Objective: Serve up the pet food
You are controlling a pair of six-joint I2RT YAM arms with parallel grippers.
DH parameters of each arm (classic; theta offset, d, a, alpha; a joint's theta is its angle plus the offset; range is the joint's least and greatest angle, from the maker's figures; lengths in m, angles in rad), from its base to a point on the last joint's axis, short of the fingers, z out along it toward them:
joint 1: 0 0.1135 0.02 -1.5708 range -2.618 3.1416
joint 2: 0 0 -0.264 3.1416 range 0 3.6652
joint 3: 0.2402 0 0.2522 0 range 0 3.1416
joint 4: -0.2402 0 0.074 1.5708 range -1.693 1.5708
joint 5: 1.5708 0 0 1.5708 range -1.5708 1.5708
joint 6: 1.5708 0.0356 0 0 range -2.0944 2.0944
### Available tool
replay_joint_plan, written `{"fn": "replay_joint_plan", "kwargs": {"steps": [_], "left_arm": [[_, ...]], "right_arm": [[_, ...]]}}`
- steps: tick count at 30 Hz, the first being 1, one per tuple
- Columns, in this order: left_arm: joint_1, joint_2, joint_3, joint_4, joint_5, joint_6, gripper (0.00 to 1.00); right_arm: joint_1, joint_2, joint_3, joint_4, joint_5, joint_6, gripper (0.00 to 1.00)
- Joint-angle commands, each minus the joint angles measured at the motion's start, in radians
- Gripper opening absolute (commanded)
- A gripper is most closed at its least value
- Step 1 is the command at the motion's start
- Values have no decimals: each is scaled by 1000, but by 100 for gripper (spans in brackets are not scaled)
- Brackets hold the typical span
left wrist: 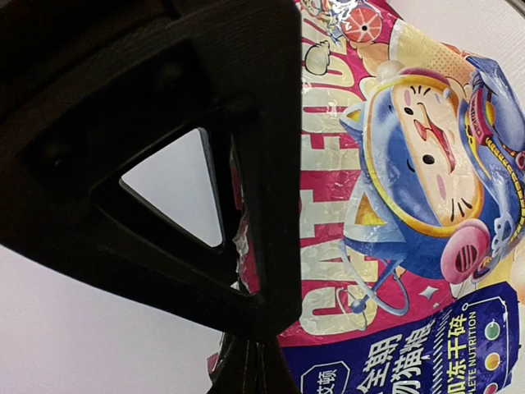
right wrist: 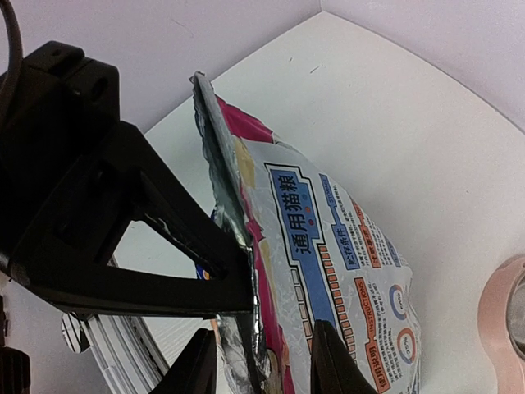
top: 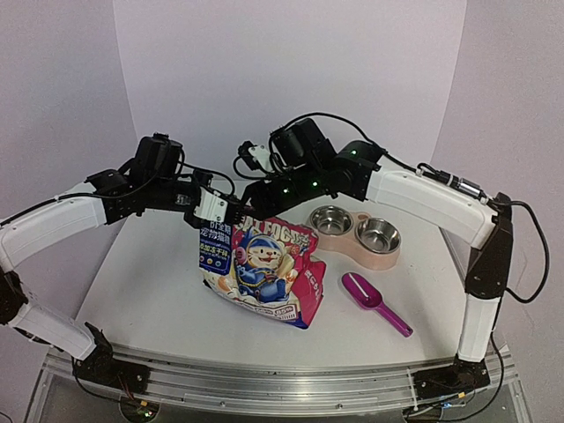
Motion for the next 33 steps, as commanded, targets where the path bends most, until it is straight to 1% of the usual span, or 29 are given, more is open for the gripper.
{"fn": "replay_joint_plan", "kwargs": {"steps": [1, 4, 7, 12, 15, 20, 23, 28, 33], "left_arm": [[9, -14, -7, 49, 9, 3, 0], [16, -25, -14, 34, 29, 20, 0], [38, -15, 7, -30, 51, 39, 0], [69, -10, 21, -92, 93, 61, 0], [71, -22, 2, -83, 101, 69, 0], [71, -27, -10, -61, 110, 64, 0], [71, -34, -20, -37, 113, 62, 0], [73, -37, -21, -31, 118, 58, 0], [74, -37, -19, -35, 121, 67, 0]], "right_arm": [[-2, 26, 68, 1, 4, -6, 35], [-5, 34, 88, 1, -3, -5, 36], [-12, 35, 103, 0, -5, 7, 35], [-30, 23, 67, -2, 15, 19, 33], [-31, 26, 63, -2, -21, 8, 33], [-29, 41, 91, -1, -122, -16, 39], [-29, 49, 97, -2, -133, -18, 39], [-29, 78, 104, -2, -109, -10, 35], [-29, 99, 139, -2, -73, 0, 26]]}}
